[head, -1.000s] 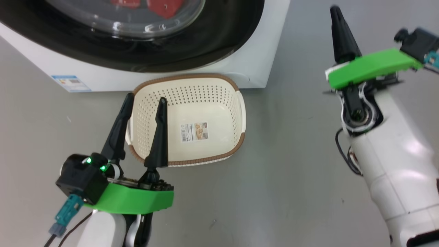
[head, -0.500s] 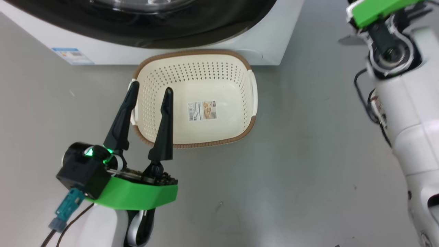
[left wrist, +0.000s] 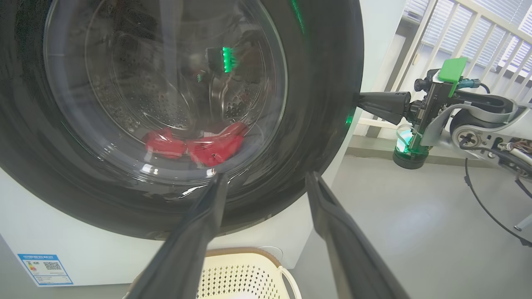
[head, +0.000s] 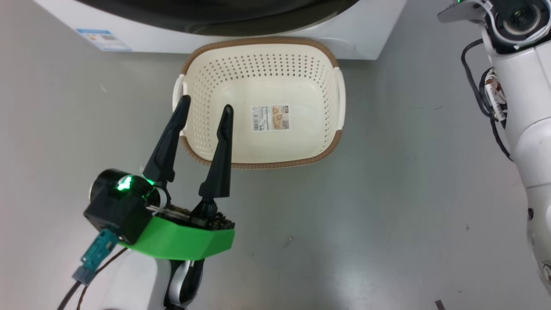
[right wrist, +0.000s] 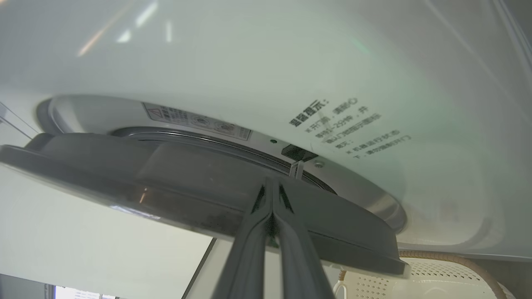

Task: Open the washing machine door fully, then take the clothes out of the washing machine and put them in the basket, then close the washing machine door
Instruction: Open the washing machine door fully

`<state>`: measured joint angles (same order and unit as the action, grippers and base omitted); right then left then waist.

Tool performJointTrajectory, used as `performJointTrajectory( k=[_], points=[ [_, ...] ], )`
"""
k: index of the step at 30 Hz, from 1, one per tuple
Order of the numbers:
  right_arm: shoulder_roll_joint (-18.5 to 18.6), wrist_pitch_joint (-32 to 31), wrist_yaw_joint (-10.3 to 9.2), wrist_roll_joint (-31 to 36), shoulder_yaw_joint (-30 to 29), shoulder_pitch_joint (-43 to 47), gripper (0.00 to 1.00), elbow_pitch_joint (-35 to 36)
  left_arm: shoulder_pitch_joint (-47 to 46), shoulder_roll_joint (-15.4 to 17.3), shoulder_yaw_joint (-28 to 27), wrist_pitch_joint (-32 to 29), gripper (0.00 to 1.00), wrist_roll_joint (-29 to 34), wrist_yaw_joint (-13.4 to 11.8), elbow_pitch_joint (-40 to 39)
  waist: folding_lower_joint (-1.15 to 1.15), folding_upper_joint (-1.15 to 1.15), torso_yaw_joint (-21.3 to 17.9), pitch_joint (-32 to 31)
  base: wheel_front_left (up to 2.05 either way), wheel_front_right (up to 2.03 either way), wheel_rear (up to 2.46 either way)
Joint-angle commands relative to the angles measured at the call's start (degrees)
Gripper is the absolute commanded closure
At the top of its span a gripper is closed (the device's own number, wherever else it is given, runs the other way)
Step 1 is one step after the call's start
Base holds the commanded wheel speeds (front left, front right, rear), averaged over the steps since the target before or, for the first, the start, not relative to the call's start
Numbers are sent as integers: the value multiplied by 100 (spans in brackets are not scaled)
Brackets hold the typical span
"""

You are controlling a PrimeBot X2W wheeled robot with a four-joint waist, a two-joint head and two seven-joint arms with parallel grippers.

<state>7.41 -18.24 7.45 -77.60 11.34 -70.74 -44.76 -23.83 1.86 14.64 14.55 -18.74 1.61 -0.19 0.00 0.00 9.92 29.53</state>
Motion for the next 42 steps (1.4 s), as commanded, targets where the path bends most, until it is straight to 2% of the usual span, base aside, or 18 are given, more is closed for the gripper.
performJointTrajectory(
  k=[1, 12, 20, 42],
  points=[
    [-68, -39, 3, -44, 20, -158, 100, 105, -80, 101, -132, 45, 0, -45, 42, -113, 0, 0, 111, 97, 0, 0, 0],
    [78, -160, 3, -156, 101, -378, 100, -20, -105, 101, -122, 45, 0, -103, 68, -119, 0, 0, 338, 185, 0, 0, 0],
    [141, -598, 3, -367, 201, -496, 100, 15, -113, 101, -95, 45, 0, -112, 80, -132, 0, 0, 450, 257, 0, 0, 0],
    [258, -1426, 3, -715, 464, -61, 100, 280, -115, 101, -144, 45, 0, -174, 57, -143, 0, 0, 408, 31, 0, 0, 0]
  ],
)
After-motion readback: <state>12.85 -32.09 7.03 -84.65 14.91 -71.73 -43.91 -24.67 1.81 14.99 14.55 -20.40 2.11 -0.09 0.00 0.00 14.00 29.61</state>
